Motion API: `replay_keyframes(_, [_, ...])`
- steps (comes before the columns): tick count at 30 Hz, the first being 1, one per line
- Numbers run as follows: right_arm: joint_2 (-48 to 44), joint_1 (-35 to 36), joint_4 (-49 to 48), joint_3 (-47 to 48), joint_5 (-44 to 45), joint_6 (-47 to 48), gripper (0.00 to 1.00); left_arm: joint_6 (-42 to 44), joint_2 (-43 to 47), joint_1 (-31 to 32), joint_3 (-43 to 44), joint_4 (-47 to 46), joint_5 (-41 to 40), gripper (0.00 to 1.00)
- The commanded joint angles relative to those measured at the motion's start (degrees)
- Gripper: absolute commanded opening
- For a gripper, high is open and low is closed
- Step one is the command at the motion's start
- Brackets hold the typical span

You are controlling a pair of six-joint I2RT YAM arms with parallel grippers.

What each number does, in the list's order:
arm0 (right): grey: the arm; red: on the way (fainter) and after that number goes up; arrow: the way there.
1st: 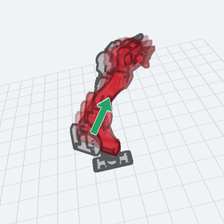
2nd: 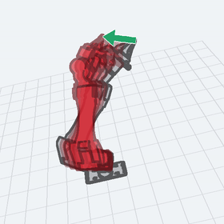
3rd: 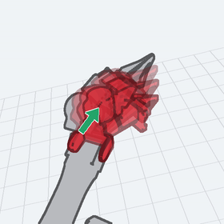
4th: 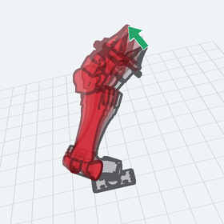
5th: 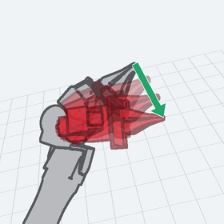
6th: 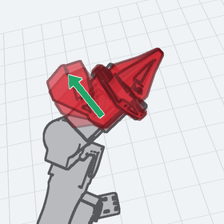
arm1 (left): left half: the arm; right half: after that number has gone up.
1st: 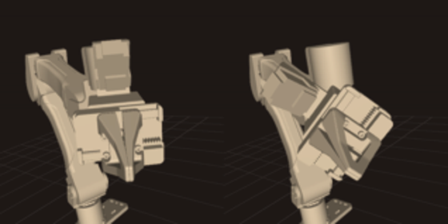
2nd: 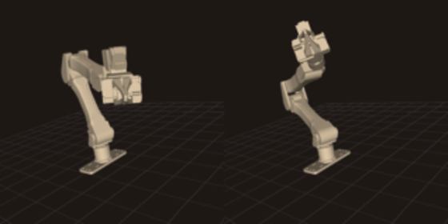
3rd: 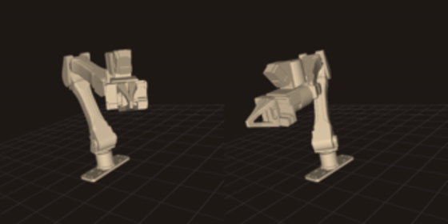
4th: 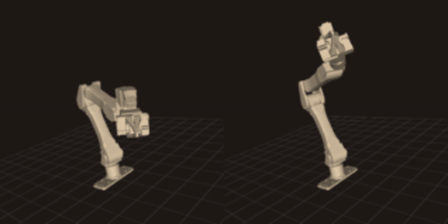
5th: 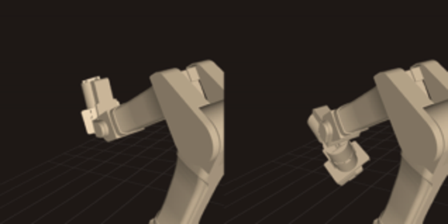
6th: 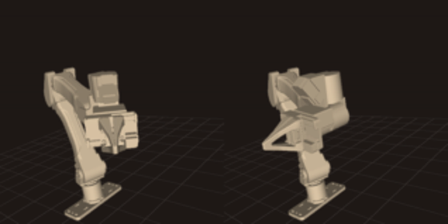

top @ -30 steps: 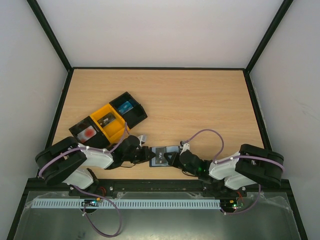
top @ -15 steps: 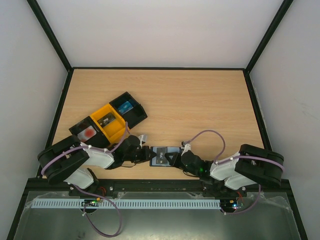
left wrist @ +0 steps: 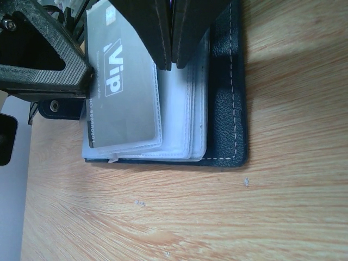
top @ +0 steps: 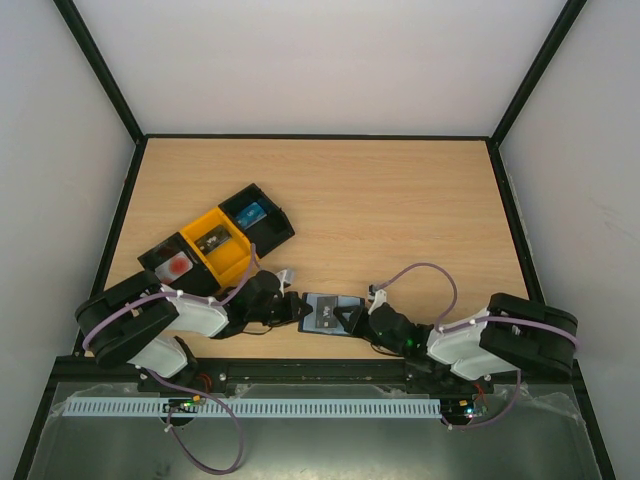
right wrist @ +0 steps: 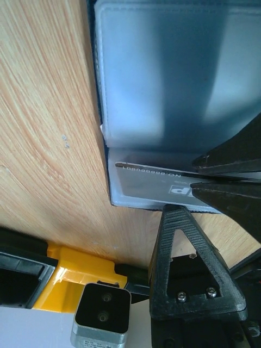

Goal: Take the credit cards out of the card holder

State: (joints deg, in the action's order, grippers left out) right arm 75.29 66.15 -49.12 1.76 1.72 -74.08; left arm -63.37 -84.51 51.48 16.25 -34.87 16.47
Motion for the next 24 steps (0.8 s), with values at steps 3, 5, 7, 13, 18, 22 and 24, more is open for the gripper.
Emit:
replay_keyframes(3, [-0.6,-0.3,-1.0,-0.7,1.2,-0.3,0.02,1.2,-1.6,0.1,-2.1,6.3,-2.1,0.03])
replay_keyframes(5, [0.0,-0.4,-1.7,-0.5,1.1,-0.3,0.02,1.1,-1.6,0.1,-2.1,6.1,-2.0,0.03])
replay_keyframes(7, [0.6,-0.4,-2.0,-0.3,1.2,-0.4,0.02,0.9,-1.7,0.1,-2.2,5.9,-2.0,0.03])
replay_keyframes(13, [1.9,-0.4,-3.6,-2.0,3.1,-2.8,0.02,0.8,-2.0,0.1,-2.4,5.5,-1.7,0.03])
replay_keyframes(18, [1.4,-0.4,-3.8,-2.7,3.1,-3.9,0.02,0.5,-2.6,0.2,-2.5,4.8,-1.6,0.03])
replay_keyframes(22, [-0.1,-0.4,-3.4,-3.6,4.3,-5.0,0.03,0.3,-3.0,0.2,-2.8,4.0,-1.3,0.03])
replay_keyframes(24, [-0.2,-0.5,-3.1,-3.3,4.1,-4.4,0.02,0.3,-3.0,0.1,-2.9,3.8,-1.3,0.03])
